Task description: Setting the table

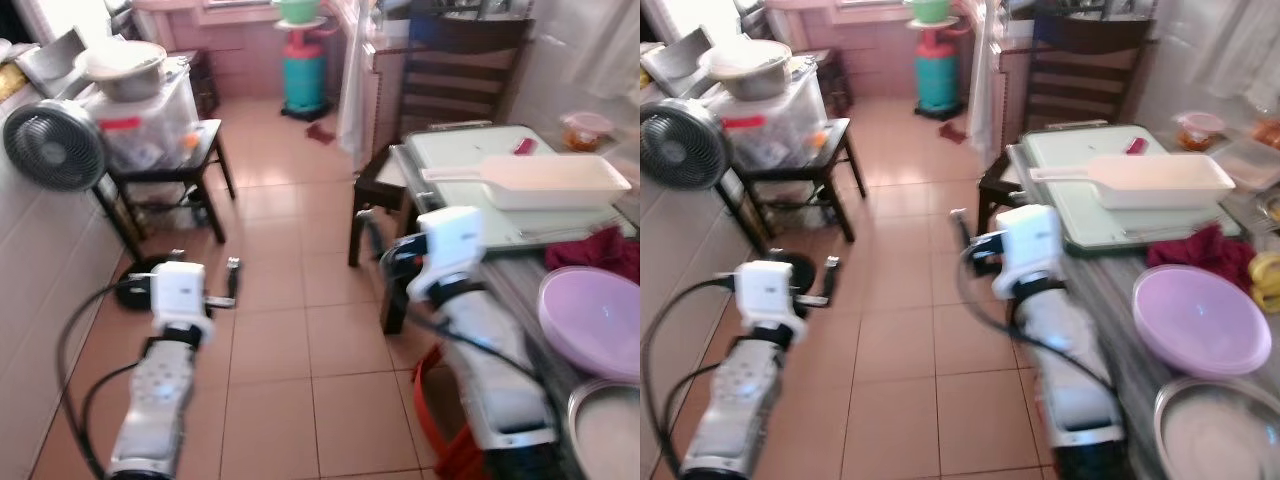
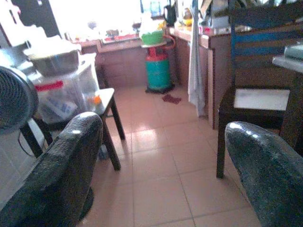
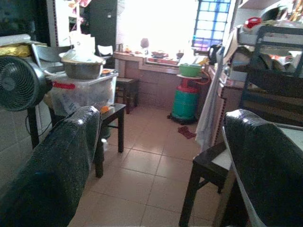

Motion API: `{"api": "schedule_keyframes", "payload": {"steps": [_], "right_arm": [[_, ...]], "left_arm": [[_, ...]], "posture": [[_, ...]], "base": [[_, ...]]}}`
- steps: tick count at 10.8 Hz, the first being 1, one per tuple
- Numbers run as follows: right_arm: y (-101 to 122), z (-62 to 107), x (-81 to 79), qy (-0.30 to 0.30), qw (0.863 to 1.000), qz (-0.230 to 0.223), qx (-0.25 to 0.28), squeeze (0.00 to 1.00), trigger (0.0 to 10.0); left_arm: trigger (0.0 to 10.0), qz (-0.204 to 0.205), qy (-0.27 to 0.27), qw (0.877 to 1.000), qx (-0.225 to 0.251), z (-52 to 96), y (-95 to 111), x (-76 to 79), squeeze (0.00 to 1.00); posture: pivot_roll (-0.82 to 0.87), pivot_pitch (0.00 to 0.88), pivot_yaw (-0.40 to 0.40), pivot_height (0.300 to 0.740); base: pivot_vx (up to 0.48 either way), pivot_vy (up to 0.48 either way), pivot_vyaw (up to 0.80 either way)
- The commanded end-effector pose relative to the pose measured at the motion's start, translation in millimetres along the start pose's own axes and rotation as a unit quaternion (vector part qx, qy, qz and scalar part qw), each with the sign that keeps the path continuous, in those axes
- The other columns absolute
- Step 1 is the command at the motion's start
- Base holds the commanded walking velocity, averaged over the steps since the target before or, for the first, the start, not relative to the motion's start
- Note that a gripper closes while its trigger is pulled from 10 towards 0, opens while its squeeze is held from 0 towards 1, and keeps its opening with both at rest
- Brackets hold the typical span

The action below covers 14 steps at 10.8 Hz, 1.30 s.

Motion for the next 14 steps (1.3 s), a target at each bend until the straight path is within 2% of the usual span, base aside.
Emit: {"api": "schedule_keyframes", "payload": {"steps": [1, 7, 11, 14], "right_arm": [[-4.3, 2.4, 6.2, -0.010, 1.000, 0.004, -0.008, 0.00, 10.0], [-17.1, 8.1, 12.9, -0.026, 0.999, 0.002, -0.029, 0.00, 10.0], [-18.3, 8.0, 15.4, -0.029, 0.999, 0.004, -0.030, 0.00, 10.0], [-26.1, 7.9, 15.6, -0.028, 0.999, 0.004, -0.039, 0.00, 10.0]], "left_arm": [[10.0, 0.003, -0.006, 1.000, -0.005, 0.9, -2.5, 3.1, 0.00], [10.0, 0.005, -0.013, 1.000, -0.009, -0.1, -4.4, 7.0, 0.00], [10.0, 0.008, -0.018, 1.000, -0.008, -2.9, -4.7, 10.7, 0.00], [10.0, -0.001, -0.026, 1.000, -0.011, -2.7, -10.6, 16.4, 0.00]], "posture": [[0.00, 0.000, 0.055, 0.740], [-0.01, 0.000, 0.058, 0.740], [-0.01, 0.000, 0.057, 0.740], [-0.01, 0.000, 0.049, 0.740]], "base": [[0.000, 0.375, 0.00], [0.000, 0.409, 0.00], [0.000, 0.421, 0.21], [0.000, 0.000, 0.00]]}}
Point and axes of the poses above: a point about 5 cm out from each wrist's last joint towards the gripper, its own z axis pointing back from the gripper into the wrist, its own y axis along the axis of the wrist's last joint, x = y × z, the point moved 3 cm from there along -z, pointing out of the wrist towards the gripper, and after that the axes turned 13 degrees about z, right-handed, at the moved point
